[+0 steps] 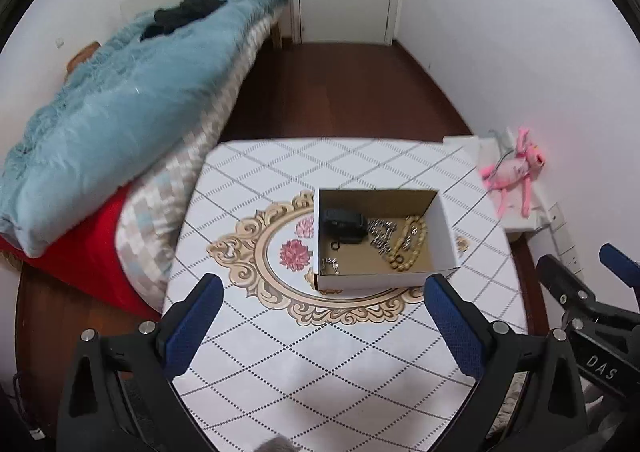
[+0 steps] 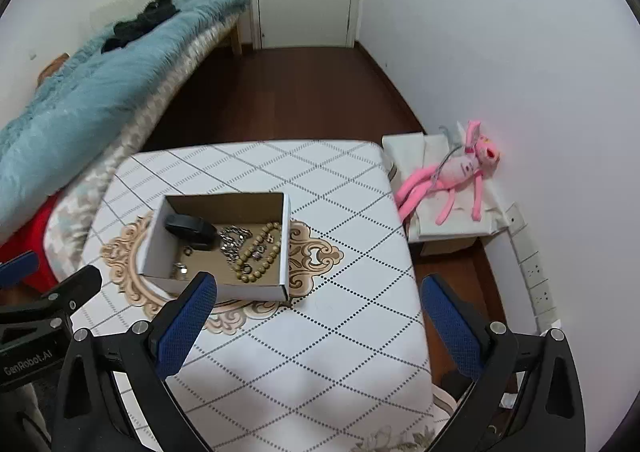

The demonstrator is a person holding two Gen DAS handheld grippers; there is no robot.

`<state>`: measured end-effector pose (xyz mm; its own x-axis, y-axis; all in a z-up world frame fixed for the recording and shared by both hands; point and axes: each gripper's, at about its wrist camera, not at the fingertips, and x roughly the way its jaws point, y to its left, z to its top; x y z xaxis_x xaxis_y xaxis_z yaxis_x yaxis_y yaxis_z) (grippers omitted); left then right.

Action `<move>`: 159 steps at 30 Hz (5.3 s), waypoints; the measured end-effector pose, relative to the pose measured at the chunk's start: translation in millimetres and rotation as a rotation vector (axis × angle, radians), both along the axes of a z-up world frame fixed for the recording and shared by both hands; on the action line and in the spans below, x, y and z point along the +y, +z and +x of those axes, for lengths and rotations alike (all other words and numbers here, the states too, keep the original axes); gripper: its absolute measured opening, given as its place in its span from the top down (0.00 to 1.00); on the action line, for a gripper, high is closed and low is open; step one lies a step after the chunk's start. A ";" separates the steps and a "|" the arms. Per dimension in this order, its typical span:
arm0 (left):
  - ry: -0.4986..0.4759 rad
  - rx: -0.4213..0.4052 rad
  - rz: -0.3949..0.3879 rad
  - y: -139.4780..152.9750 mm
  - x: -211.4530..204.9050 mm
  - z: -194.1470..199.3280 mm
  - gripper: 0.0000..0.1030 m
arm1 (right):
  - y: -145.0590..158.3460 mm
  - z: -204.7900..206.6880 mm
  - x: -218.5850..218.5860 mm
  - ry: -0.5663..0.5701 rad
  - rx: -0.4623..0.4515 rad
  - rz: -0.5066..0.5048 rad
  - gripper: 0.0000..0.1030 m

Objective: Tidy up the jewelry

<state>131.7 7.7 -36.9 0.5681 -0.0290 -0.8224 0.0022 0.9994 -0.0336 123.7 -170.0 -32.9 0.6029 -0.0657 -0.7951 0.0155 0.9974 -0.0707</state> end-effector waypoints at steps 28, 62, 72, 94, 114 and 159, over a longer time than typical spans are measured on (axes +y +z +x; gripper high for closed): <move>0.014 -0.165 -0.007 86.8 4.1 -97.7 0.01 | 124.5 -135.1 -0.3 0.013 -0.201 -0.007 0.00; 0.043 0.037 0.034 41.3 6.3 -5.2 0.01 | 67.6 -20.7 2.3 -0.002 0.008 -0.030 0.00; 0.047 0.063 0.024 37.1 6.8 -0.8 0.01 | 63.5 -12.5 4.1 -0.002 0.034 -0.036 0.00; 0.067 0.075 0.032 35.5 14.9 -2.7 0.01 | 56.5 -8.5 8.7 0.032 0.071 -0.027 0.00; 0.067 0.076 0.030 33.4 17.9 -3.9 0.01 | 55.2 -8.1 15.9 0.046 0.077 -0.035 0.00; 0.057 0.072 0.031 35.0 16.5 -4.9 0.01 | 57.0 -6.4 19.7 0.051 0.081 -0.033 0.00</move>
<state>126.8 24.2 -1.9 0.5077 0.0273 -0.8611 -0.0558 0.9984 -0.0012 117.3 -150.3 24.0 0.5395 -0.0642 -0.8395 -0.0419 0.9938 -0.1029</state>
